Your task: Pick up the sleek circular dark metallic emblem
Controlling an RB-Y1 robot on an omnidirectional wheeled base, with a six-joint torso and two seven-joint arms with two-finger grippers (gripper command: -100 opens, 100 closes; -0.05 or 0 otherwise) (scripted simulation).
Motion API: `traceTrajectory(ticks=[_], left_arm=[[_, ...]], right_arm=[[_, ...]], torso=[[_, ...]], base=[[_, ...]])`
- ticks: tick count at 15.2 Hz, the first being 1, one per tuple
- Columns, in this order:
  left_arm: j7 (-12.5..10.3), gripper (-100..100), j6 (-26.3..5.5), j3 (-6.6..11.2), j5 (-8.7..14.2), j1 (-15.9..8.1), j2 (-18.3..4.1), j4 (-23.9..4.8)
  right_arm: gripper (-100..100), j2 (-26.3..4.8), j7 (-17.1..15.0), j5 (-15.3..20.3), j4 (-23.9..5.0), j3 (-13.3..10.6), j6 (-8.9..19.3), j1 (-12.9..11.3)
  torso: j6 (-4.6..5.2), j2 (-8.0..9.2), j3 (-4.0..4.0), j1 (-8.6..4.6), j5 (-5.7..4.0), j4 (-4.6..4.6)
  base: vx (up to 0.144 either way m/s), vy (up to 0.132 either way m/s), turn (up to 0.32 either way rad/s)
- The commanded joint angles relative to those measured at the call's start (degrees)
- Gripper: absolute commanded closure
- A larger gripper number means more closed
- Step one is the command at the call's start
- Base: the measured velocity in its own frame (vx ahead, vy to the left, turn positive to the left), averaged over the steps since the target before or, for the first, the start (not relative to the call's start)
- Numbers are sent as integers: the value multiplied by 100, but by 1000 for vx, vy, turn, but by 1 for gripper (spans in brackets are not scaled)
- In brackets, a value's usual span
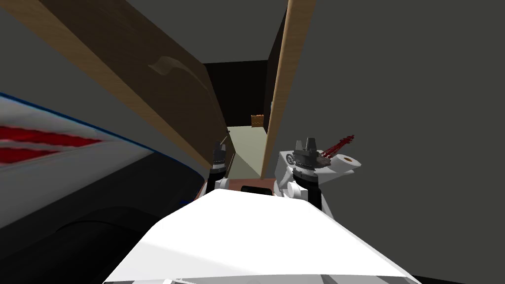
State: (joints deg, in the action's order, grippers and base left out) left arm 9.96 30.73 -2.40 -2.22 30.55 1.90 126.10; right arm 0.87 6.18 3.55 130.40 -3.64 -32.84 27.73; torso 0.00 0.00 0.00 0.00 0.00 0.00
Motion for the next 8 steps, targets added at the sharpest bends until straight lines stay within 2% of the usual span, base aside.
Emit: traceTrajectory(ticks=[1, 3, 4, 6, 7, 8], left_arm=[[0, 0, 0, 0, 0, 0, 0, 0], [0, 0, 0, 0, 0, 0, 0, 0], [0, 0, 0, 0, 0, 0, 0, 0], [0, 0, 0, 0, 0, 0, 0, 0], [0, 0, 0, 0, 0, -1, 0, 0], [0, 0, 0, 0, 0, -1, 0, 0]], right_arm=[[-100, -177, 38, 48, -41, -15, 42, -24], [-100, -447, 129, 161, -140, -50, 139, -82], [-100, -447, 129, 161, -140, -50, 139, -82], [-100, -722, 267, 328, -292, -104, 284, -175], [-100, -722, 267, 328, -292, -104, 284, -175], [-100, -858, 351, 429, -386, -138, 371, -234]], torso=[[0, 0, 0, 0, 0, 0], [1, 7, 4, 2, 0, 1], [1, 15, 8, 4, 1, 3], [0, 21, 12, 7, 1, 4], [1, 27, 15, 8, 2, 5], [1, 31, 17, 10, 2, 6]], base=[[-9, 7, -33], [-41, 15, -86], [-56, 19, -63], [-64, 24, -82], [-81, 28, -88], [-85, 33, -97]])
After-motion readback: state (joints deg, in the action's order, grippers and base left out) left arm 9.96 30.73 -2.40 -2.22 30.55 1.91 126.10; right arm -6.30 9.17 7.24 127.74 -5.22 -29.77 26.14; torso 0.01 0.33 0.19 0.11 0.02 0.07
